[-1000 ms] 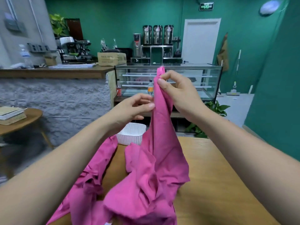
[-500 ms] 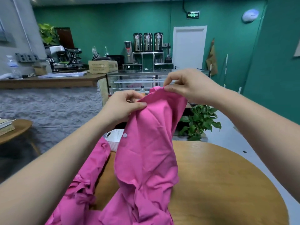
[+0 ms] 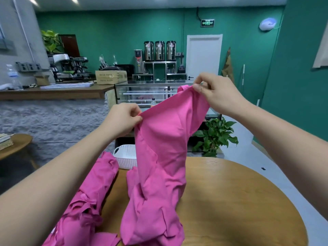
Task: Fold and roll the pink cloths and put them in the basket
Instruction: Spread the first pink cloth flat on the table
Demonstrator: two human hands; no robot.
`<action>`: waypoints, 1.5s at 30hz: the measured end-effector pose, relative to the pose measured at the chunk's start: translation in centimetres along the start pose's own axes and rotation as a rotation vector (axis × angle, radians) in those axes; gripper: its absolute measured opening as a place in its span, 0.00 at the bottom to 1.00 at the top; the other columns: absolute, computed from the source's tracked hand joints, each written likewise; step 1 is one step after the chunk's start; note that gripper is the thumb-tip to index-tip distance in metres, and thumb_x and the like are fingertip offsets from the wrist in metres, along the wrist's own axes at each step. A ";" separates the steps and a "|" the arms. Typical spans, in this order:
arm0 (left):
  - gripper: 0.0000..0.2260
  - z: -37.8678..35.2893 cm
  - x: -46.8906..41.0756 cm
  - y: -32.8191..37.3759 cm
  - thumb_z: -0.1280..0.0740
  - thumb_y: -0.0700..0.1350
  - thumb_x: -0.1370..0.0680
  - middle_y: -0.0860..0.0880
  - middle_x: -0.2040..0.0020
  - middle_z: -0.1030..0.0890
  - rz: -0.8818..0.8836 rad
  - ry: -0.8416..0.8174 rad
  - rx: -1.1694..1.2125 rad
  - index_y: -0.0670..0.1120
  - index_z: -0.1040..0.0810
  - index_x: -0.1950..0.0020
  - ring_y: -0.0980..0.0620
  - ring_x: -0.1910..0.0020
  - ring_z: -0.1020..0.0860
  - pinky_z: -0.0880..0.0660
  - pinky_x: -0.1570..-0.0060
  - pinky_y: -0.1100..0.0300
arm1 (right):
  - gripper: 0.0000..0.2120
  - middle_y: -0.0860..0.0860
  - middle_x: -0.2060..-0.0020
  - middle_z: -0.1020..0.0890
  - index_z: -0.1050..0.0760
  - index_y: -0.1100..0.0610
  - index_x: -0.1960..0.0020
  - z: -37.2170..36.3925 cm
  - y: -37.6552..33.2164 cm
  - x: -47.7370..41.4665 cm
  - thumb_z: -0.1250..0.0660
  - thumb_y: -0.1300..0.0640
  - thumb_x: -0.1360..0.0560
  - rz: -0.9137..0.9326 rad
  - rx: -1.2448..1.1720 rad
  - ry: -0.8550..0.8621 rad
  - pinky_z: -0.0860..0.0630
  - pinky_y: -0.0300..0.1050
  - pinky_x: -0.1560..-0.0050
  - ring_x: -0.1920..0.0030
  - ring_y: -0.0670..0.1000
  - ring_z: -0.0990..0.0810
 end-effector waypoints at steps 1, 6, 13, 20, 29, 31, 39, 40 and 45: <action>0.03 -0.2 -0.1 0.6 0.26 0.45 0.22 0.53 0.60 0.15 0.003 -0.022 0.047 0.49 0.17 0.56 0.50 0.56 0.17 0.22 0.54 0.55 | 0.08 0.44 0.62 0.21 0.23 0.51 0.47 -0.1 -0.2 -0.1 0.38 0.49 0.14 -0.013 -0.029 -0.003 0.31 0.38 0.61 0.60 0.43 0.24; 0.09 -1.6 0.4 3.0 0.31 0.41 0.17 0.56 0.69 0.22 0.142 -0.122 0.632 0.48 0.21 0.57 0.58 0.72 0.27 0.27 0.70 0.64 | 0.09 0.45 0.57 0.20 0.26 0.51 0.46 0.4 0.3 -0.8 0.41 0.50 0.12 -0.131 -0.210 0.134 0.32 0.37 0.67 0.59 0.46 0.25; 0.11 -1.0 -0.1 7.9 0.29 0.52 0.21 0.53 0.46 0.15 0.057 -0.243 0.803 0.53 0.19 0.39 0.55 0.48 0.18 0.22 0.50 0.58 | 0.07 0.38 0.62 0.18 0.17 0.50 0.48 -1.0 -1.8 -0.2 0.32 0.49 0.16 -0.023 -0.197 -0.018 0.31 0.31 0.65 0.65 0.32 0.22; 0.15 -1.1 -0.2 11.0 0.19 0.52 0.26 0.46 0.51 0.12 -0.080 -0.302 0.785 0.47 0.15 0.44 0.55 0.53 0.16 0.23 0.47 0.58 | 0.05 0.37 0.66 0.22 0.16 0.50 0.49 -0.7 -4.1 0.0 0.29 0.50 0.18 0.156 -0.012 -0.006 0.34 0.31 0.62 0.63 0.35 0.24; 0.06 -2.4 0.0 11.1 0.32 0.43 0.16 0.43 0.52 0.15 0.011 -0.361 1.041 0.44 0.16 0.45 0.50 0.55 0.20 0.23 0.52 0.57 | 0.02 0.45 0.61 0.19 0.23 0.53 0.51 -1.2 -0.9 2.4 0.32 0.55 0.21 0.014 0.031 -0.114 0.27 0.51 0.59 0.60 0.45 0.22; 0.05 -2.2 0.0 10.9 0.31 0.45 0.17 0.45 0.54 0.16 0.001 -0.300 0.993 0.47 0.17 0.49 0.50 0.55 0.21 0.27 0.50 0.53 | 0.01 0.48 0.63 0.17 0.24 0.56 0.55 -2.5 0.0 3.3 0.32 0.60 0.25 -0.076 -0.064 -0.211 0.22 0.56 0.53 0.61 0.49 0.19; 0.05 -1.5 0.9 9.2 0.32 0.46 0.17 0.48 0.56 0.17 -0.008 -0.194 0.963 0.47 0.16 0.48 0.52 0.57 0.22 0.28 0.52 0.54 | 0.05 0.62 0.58 0.15 0.22 0.61 0.43 -7.7 2.3 6.3 0.36 0.64 0.16 -0.328 -0.860 -0.161 0.21 0.49 0.53 0.59 0.56 0.16; 0.05 -1.2 0.8 8.6 0.31 0.47 0.18 0.49 0.57 0.17 -0.011 -0.159 0.924 0.48 0.16 0.50 0.53 0.58 0.22 0.28 0.52 0.55 | 0.04 0.59 0.61 0.16 0.23 0.60 0.46 -7.6 2.6 6.3 0.37 0.64 0.16 -0.347 -0.892 -0.100 0.22 0.49 0.53 0.61 0.55 0.17; 0.07 -0.5 0.8 7.1 0.31 0.48 0.17 0.59 0.64 0.20 -0.054 -0.048 0.684 0.50 0.17 0.55 0.60 0.65 0.26 0.31 0.58 0.58 | 0.09 0.52 0.59 0.18 0.26 0.54 0.51 -6.4 2.3 5.5 0.39 0.57 0.13 -0.368 -0.924 -0.009 0.25 0.49 0.51 0.58 0.51 0.22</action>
Point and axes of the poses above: each hand's wrist, its own x-axis away from the middle knuckle, its own z-axis out of the back of the hand, y = z × x, the point moved 7 cm from there along -x, towards the middle knuckle
